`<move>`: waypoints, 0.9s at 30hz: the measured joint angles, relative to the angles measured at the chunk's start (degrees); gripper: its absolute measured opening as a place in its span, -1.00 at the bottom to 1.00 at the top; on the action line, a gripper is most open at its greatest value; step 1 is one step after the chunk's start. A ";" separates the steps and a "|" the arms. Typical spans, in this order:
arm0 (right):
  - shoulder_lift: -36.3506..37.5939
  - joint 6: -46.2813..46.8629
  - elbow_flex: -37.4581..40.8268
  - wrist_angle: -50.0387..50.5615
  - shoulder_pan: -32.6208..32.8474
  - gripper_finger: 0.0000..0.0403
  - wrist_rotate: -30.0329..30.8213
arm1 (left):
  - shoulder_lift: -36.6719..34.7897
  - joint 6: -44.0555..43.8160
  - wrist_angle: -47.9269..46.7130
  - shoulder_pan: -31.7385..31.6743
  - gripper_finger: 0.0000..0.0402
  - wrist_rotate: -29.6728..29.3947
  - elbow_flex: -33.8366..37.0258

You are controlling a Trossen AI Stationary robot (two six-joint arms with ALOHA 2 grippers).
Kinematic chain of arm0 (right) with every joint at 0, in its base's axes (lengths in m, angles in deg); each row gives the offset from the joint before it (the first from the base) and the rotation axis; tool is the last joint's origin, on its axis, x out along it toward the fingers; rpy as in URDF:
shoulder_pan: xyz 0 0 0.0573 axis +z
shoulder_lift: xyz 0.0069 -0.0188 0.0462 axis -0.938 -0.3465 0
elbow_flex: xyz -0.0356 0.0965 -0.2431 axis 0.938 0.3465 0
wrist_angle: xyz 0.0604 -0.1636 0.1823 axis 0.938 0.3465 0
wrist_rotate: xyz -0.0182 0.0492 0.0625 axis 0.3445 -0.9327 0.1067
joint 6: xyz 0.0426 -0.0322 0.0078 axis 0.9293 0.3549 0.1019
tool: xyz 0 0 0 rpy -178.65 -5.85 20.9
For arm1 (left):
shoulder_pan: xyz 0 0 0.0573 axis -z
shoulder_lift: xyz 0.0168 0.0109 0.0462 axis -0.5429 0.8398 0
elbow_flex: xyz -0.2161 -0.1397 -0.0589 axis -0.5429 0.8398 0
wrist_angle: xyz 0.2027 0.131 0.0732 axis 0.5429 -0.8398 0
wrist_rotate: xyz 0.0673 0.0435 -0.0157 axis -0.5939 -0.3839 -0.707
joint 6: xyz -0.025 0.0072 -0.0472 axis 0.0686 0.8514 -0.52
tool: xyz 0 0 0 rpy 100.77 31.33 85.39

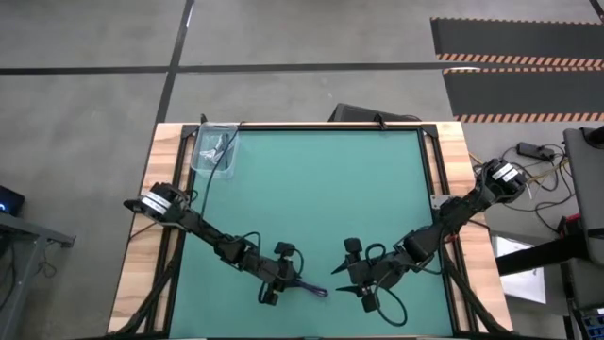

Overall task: Pick and place USB-C Cables
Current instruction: Put the violet charger cable into the transparent bin

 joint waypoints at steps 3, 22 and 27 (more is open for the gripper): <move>0.00 0.00 0.00 0.02 0.00 -0.03 0.02 | 0.00 -0.08 -0.58 0.00 -0.51 0.00 0.00; 0.00 -1.25 0.79 1.59 0.02 -0.03 1.77 | -0.26 0.63 -0.07 0.00 -0.99 -0.84 0.54; 0.24 -2.49 1.65 1.55 0.02 -0.03 2.94 | -0.69 0.77 1.03 0.00 -0.99 -0.94 0.79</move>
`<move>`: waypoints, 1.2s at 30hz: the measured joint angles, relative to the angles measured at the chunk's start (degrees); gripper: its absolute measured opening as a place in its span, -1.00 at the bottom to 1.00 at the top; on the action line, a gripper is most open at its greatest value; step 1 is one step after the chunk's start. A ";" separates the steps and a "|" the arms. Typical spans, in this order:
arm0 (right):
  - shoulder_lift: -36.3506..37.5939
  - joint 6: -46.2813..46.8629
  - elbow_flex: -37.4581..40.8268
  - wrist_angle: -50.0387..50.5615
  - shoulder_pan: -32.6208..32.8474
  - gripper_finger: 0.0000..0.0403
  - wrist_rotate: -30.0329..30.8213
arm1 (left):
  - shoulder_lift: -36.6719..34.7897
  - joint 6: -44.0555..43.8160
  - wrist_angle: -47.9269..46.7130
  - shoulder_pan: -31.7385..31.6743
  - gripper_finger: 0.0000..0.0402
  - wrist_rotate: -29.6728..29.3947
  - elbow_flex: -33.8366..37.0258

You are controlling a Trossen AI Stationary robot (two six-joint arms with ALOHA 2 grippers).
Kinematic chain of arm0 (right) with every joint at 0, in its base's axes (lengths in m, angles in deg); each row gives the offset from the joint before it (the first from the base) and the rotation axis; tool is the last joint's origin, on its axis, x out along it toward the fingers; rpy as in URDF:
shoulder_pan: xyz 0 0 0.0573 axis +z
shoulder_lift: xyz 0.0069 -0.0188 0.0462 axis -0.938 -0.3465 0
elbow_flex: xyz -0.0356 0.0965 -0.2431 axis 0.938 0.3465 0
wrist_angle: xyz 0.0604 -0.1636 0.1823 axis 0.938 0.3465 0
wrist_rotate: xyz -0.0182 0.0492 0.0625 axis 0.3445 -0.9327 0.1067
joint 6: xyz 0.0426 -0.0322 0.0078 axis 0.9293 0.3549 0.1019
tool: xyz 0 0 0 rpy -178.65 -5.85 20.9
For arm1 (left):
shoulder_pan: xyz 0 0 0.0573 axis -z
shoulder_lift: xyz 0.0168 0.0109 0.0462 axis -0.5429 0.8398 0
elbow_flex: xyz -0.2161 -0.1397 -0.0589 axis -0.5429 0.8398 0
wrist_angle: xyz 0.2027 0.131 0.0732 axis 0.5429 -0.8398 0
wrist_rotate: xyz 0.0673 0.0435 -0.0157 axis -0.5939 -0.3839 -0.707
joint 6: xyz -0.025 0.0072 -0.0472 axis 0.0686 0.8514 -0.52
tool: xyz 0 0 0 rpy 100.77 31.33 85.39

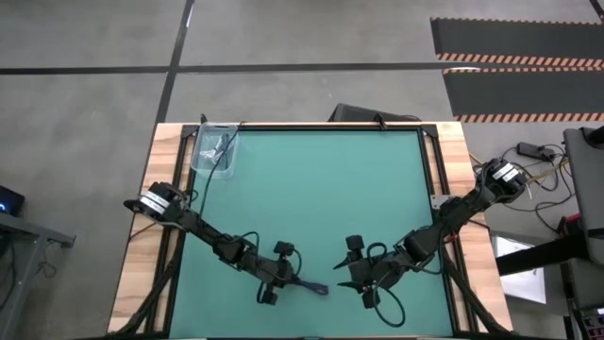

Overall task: Pick and place USB-C Cables
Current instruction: Put the violet charger cable into the transparent bin

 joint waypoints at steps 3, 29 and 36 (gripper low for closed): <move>0.88 -1.19 0.43 0.00 0.00 -0.03 0.03 | -1.38 1.09 0.11 0.03 -0.99 -0.19 0.07; 14.16 -25.78 1.46 -3.69 -1.76 -0.03 1.42 | -27.58 5.78 -15.06 0.22 -1.00 -20.39 1.18; 14.34 -30.35 1.45 -4.73 -5.46 -0.03 -0.37 | -33.19 5.74 -18.19 -0.07 -1.00 -27.75 1.20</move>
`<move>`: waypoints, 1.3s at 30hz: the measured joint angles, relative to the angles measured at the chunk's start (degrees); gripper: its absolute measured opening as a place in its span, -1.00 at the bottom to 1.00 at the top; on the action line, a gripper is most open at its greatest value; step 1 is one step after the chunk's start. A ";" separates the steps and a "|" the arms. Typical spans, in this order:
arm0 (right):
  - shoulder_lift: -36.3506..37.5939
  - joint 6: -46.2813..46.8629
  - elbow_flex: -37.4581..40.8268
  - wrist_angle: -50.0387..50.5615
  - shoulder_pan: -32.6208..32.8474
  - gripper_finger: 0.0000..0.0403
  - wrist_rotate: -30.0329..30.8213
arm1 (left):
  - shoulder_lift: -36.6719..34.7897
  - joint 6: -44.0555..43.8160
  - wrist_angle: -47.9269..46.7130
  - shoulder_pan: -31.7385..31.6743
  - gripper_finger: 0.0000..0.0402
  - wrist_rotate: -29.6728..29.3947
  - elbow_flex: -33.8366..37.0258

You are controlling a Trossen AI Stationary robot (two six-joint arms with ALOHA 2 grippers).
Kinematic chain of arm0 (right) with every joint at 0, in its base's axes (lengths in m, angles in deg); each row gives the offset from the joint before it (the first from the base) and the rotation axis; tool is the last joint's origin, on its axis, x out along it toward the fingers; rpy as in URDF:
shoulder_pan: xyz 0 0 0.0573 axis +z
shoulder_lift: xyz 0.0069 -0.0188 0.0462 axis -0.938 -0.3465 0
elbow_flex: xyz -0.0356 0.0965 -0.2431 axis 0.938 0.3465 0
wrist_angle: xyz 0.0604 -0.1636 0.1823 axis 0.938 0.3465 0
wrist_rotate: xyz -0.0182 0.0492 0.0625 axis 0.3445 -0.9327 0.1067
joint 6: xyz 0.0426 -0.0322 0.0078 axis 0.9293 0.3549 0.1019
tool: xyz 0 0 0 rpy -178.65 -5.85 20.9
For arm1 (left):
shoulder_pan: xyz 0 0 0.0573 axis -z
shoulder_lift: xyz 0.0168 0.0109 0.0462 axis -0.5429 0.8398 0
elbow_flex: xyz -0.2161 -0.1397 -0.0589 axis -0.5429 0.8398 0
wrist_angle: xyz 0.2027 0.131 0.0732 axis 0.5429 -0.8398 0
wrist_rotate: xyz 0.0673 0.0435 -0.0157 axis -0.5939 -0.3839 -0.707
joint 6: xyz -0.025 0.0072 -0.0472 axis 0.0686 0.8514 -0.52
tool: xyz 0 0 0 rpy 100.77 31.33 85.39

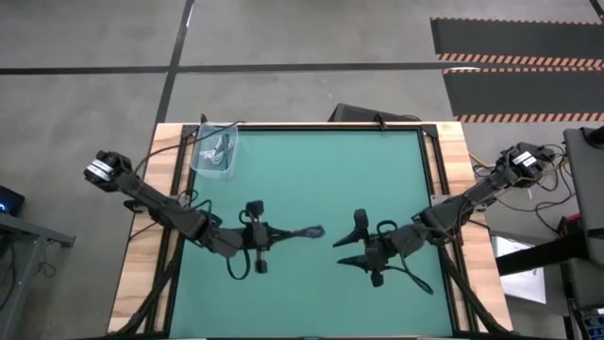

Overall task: Pick and place USB-C Cables
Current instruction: Put the violet charger cable into the transparent bin

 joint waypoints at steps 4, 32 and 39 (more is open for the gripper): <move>0.69 -1.18 0.29 -0.37 -2.70 -0.03 -3.70 | -1.91 -0.06 -0.96 -0.50 -1.00 -2.58 0.03; 15.66 -4.47 13.23 -11.14 -14.64 -0.03 -13.42 | -6.84 -0.63 -6.71 -11.50 -0.99 -9.09 0.35; 17.22 -4.79 14.01 -10.57 -14.65 -0.03 -13.39 | -11.69 -2.10 -14.82 -16.92 -0.99 -11.86 0.33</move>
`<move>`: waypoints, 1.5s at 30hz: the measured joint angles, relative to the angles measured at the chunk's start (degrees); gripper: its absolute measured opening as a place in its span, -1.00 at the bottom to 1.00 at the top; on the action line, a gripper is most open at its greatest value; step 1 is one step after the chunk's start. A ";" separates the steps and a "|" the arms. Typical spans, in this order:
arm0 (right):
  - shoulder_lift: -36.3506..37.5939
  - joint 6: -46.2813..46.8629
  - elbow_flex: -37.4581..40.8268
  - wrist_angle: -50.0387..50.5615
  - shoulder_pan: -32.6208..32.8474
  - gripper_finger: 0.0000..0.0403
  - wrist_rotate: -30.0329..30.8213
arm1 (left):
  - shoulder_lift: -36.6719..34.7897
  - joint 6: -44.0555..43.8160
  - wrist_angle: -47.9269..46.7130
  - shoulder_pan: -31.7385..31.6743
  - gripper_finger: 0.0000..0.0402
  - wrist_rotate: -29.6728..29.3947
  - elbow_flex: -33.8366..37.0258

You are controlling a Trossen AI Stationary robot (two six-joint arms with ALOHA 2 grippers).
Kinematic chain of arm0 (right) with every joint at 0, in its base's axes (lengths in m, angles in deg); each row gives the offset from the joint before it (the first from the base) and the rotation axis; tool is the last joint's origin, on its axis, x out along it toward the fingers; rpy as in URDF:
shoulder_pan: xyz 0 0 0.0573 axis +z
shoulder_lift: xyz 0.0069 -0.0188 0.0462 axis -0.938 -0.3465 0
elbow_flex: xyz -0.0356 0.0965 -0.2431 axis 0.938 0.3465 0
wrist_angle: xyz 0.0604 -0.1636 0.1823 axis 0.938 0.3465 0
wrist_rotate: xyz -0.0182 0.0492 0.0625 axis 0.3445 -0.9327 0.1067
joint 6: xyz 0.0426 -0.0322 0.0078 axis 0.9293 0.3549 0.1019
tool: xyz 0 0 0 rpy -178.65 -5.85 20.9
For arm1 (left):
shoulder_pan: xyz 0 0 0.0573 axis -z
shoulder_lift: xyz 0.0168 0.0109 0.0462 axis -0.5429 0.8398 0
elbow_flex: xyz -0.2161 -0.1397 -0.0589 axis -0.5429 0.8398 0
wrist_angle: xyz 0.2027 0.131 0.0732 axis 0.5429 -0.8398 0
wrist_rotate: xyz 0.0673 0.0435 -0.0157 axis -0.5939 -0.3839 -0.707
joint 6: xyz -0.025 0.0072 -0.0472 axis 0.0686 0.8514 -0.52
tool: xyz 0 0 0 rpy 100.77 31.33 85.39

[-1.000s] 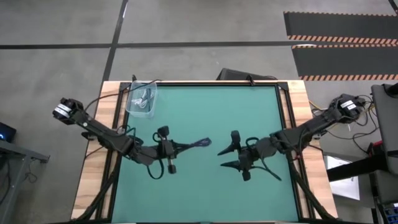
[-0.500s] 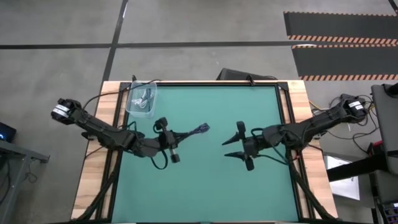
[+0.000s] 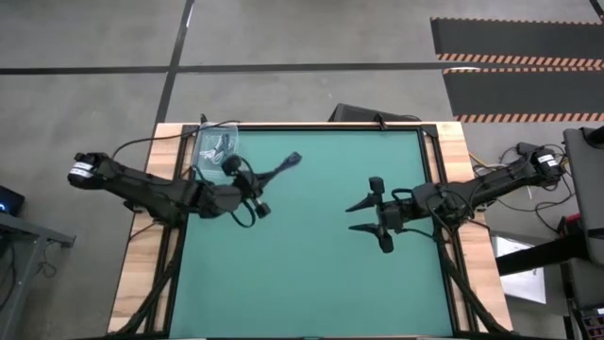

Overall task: Pick and place USB-C Cables
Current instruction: Put the violet charger cable into the transparent bin

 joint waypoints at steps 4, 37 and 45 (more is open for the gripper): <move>0.04 -0.78 0.09 -0.02 0.00 -0.03 0.17 | -2.59 -1.37 -5.54 -4.09 -0.99 0.01 0.02; 1.81 -0.28 0.16 1.78 0.04 -0.03 0.23 | -0.83 -10.35 -48.53 -40.49 -1.00 18.38 -2.24; 1.79 -0.34 0.16 1.70 0.04 -0.03 0.26 | 4.40 -7.76 -52.73 -45.17 -1.00 16.02 -4.64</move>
